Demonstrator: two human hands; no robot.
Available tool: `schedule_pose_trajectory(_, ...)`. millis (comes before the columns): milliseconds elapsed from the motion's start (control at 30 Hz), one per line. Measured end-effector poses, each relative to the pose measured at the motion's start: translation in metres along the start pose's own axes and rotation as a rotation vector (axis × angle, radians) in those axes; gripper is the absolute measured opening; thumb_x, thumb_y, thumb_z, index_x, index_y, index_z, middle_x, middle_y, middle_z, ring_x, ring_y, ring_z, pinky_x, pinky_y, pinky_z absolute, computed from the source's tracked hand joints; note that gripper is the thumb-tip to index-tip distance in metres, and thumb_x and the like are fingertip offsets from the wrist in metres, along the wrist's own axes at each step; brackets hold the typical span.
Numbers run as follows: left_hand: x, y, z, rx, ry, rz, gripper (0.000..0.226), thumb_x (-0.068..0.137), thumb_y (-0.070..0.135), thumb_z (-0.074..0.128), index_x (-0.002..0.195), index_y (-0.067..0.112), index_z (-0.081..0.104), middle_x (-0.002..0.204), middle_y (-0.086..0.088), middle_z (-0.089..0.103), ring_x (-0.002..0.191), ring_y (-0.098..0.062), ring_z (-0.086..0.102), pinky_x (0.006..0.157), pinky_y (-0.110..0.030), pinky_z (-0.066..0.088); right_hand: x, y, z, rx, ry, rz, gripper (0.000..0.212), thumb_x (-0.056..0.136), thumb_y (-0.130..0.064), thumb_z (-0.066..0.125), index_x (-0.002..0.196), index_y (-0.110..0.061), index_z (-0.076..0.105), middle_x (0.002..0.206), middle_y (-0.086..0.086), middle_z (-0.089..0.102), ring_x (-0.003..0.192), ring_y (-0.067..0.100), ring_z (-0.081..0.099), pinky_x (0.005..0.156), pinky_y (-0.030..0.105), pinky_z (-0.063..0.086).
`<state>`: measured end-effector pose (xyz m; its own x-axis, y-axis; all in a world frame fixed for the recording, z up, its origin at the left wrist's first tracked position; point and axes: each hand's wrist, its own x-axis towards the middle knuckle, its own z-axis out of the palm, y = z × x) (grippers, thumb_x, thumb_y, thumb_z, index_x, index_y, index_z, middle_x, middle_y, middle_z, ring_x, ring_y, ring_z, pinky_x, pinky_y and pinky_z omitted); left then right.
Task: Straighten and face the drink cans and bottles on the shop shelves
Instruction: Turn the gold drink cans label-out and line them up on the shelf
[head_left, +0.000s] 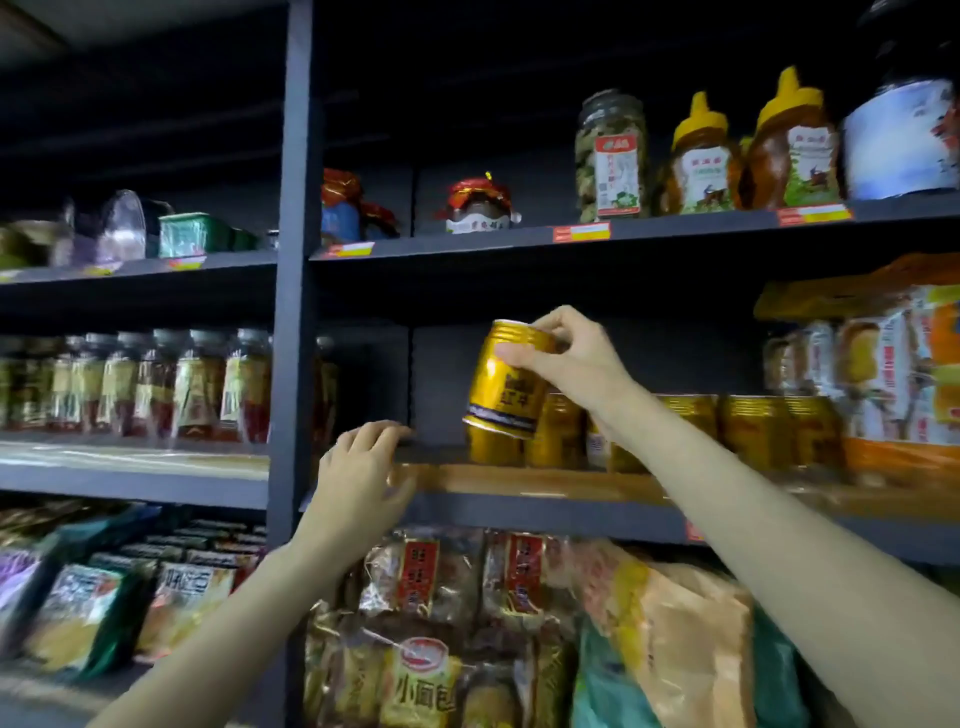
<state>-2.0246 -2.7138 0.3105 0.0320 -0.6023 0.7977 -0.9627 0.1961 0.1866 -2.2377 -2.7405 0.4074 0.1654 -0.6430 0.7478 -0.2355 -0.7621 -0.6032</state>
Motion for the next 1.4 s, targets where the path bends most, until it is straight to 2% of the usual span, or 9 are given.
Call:
schedule_pose_trajectory(133,0.012,-0.041,0.006,0.048,-0.082,0.026,0.046,0.089,0.040,0.048,0.128,0.017,0.052,0.136,-0.001,0.046,0.127,-0.027,0.038,0.102,-0.040,0.030,0.039,0.001,0.066,-0.240,-0.070,-0.059,0.048,0.073,-0.042,0.077,0.102,-0.015,0.052,0.110,0.000,0.054,0.104,0.017,0.050,0.082,0.036,0.051)
schedule_pose_trajectory(267,0.013,-0.055,0.015,0.044,-0.050,0.108,0.073,0.074,0.061,0.015,0.124,0.023,0.053,0.130,0.004,0.051,0.122,-0.021,0.043,0.102,-0.036,0.027,0.058,0.015,0.106,-0.544,-0.155,-0.044,0.050,0.071,-0.050,0.076,0.098,-0.016,0.050,0.104,0.001,0.054,0.103,0.021,0.053,0.087,0.039,0.048)
schedule_pose_trajectory(400,0.014,-0.063,0.020,0.033,-0.006,0.154,0.074,0.073,0.059,0.012,0.125,0.024,0.052,0.127,0.005,0.054,0.123,-0.020,0.042,0.104,-0.036,0.025,0.063,0.029,0.128,-0.980,-0.184,-0.049,0.057,0.077,-0.062,0.063,0.108,-0.016,0.051,0.104,0.004,0.061,0.107,0.026,0.056,0.105,0.051,0.027)
schedule_pose_trajectory(500,0.011,-0.062,0.025,0.015,0.012,0.159,0.072,0.075,0.058,0.013,0.123,0.023,0.054,0.125,0.004,0.055,0.123,-0.020,0.043,0.105,-0.037,0.024,0.060,0.028,0.123,-1.054,-0.220,-0.027,0.056,0.085,-0.061,0.054,0.115,-0.014,0.053,0.115,0.007,0.062,0.116,0.029,0.053,0.112,0.060,0.013)
schedule_pose_trajectory(600,0.010,-0.056,0.026,-0.019,0.028,0.133,0.062,0.079,0.053,0.022,0.121,0.022,0.054,0.126,0.003,0.055,0.123,-0.021,0.043,0.105,-0.039,0.022,0.053,0.020,0.097,-0.927,-0.183,0.010,0.039,0.090,-0.053,0.051,0.110,-0.020,0.059,0.122,0.003,0.058,0.125,0.028,0.044,0.111,0.062,0.015)
schedule_pose_trajectory(733,0.015,-0.029,0.030,-0.079,0.098,0.147,0.050,0.079,0.033,0.040,0.122,0.013,0.055,0.127,-0.005,0.054,0.120,-0.029,0.046,0.103,-0.044,0.025,0.033,0.023,0.042,-0.715,-0.034,0.009,0.017,0.092,-0.040,0.054,0.098,-0.026,0.059,0.104,-0.004,0.058,0.115,0.024,0.051,0.104,0.056,0.034)
schedule_pose_trajectory(1000,0.026,0.093,0.058,-0.182,0.096,0.253,0.047,0.085,0.029,0.043,0.127,0.012,0.051,0.131,-0.008,0.050,0.125,-0.030,0.040,0.105,-0.043,0.023,-0.018,0.047,-0.112,-0.826,0.231,0.062,0.018,0.094,-0.022,0.055,0.107,-0.014,0.064,0.110,0.007,0.062,0.108,0.024,0.054,0.082,0.029,0.041)
schedule_pose_trajectory(1167,0.031,0.189,0.083,-0.260,0.097,0.309,0.049,0.087,0.034,0.038,0.131,0.016,0.049,0.138,-0.005,0.046,0.129,-0.026,0.038,0.107,-0.041,0.023,-0.041,0.059,-0.204,-0.861,0.071,0.227,0.033,0.094,-0.018,0.055,0.127,-0.013,0.053,0.130,0.011,0.053,0.111,0.021,0.051,0.082,0.026,0.037)
schedule_pose_trajectory(1400,0.043,0.260,0.112,-0.074,0.128,0.324,0.058,0.086,0.041,0.021,0.137,0.024,0.045,0.144,-0.003,0.044,0.135,-0.027,0.036,0.109,-0.045,0.025,-0.033,0.094,-0.236,-0.925,-0.211,0.339,0.073,0.090,-0.018,0.063,0.150,-0.020,0.020,0.155,0.010,0.024,0.136,0.030,0.035,0.106,0.033,0.032)
